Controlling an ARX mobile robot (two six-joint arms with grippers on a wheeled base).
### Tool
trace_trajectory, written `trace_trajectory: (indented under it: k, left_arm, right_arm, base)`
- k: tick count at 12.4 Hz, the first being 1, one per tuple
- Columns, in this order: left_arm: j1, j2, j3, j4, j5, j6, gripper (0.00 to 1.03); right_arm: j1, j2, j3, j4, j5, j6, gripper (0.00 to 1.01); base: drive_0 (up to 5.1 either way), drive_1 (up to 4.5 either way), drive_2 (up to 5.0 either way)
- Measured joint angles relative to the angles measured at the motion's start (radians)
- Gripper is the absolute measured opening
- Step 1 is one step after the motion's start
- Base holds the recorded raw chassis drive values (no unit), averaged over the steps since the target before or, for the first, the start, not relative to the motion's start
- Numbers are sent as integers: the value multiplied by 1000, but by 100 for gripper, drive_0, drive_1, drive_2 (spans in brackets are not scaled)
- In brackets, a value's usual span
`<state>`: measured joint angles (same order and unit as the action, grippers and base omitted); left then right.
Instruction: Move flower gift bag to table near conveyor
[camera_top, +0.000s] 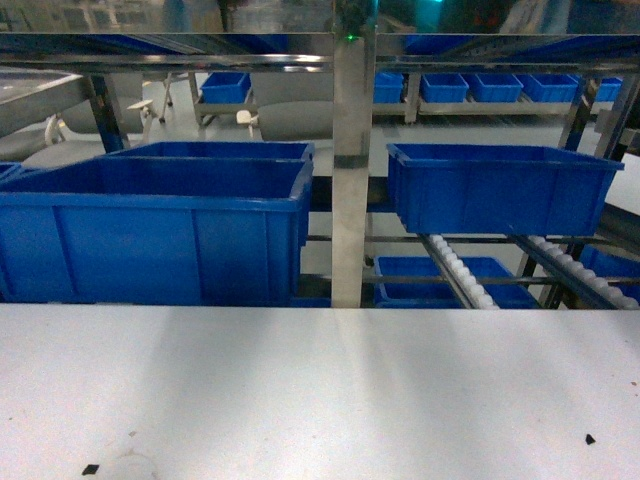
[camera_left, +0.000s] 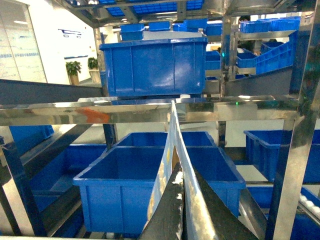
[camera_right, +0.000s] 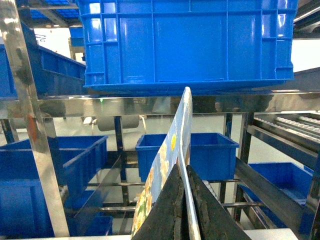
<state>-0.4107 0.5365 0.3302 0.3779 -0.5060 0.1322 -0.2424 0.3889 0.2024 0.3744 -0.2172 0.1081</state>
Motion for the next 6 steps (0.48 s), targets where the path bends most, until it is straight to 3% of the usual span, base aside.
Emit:
trace_trajectory:
  k: [1,3,6]
  left_arm:
    - [0,0,0,0,0,0,2]
    - [0,0,0,0,0,0,2]
    - [0,0,0,0,0,0,2]
  right_arm:
    - [0,0,0,0,0,0,2]
    - [5,3,-2,-14,-46,7,2]
    - [75,142,-28,136,-48,-10,2]
  base:
    - [0,0,0]
    - [0,0,0]
    - [0,0,0]
